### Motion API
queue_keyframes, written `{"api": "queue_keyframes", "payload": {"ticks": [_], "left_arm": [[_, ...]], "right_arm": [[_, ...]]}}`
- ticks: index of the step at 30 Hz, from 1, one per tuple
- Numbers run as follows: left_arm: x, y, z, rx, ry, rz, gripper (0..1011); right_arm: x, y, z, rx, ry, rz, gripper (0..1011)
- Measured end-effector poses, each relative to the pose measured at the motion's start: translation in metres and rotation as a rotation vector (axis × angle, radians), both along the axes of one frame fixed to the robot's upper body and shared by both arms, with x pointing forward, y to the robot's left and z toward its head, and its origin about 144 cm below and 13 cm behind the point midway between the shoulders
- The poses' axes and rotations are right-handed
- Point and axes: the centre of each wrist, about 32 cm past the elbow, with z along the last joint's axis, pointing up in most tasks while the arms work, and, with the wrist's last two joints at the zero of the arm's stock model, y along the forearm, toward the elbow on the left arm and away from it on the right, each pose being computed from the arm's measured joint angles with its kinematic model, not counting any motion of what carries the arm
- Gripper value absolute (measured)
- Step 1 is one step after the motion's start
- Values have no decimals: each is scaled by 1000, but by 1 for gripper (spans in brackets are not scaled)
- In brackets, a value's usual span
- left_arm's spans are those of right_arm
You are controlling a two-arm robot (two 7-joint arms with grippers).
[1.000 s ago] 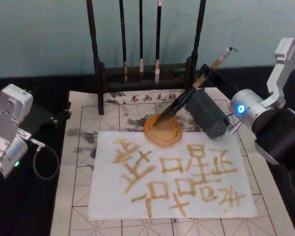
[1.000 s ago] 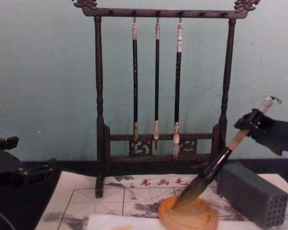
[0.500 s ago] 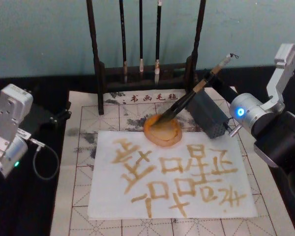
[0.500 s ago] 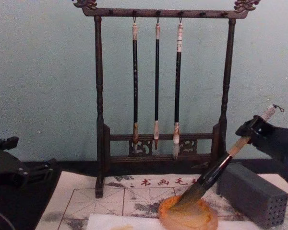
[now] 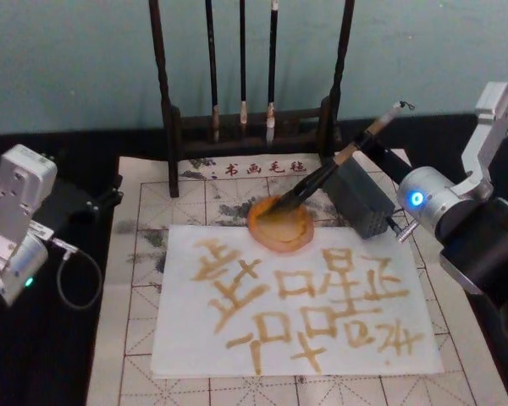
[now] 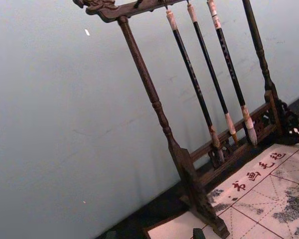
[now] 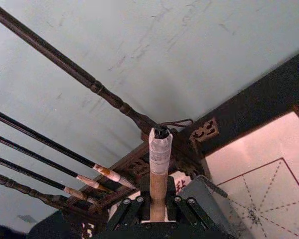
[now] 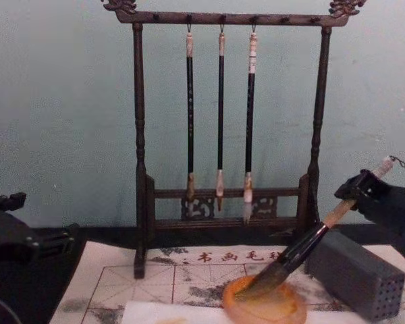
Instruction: Pick up the brush from the inkstone, write on the paper, then place the brush back to its original position.
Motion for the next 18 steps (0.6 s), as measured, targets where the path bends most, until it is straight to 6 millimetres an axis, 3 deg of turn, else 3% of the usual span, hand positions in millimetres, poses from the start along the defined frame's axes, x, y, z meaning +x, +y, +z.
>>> {"api": "queue_keyframes", "payload": {"ticks": [18], "left_arm": [[0,0,0,0,0,0,1001]], "right_arm": [[-2,-1,0,2,8,-11,200]]}}
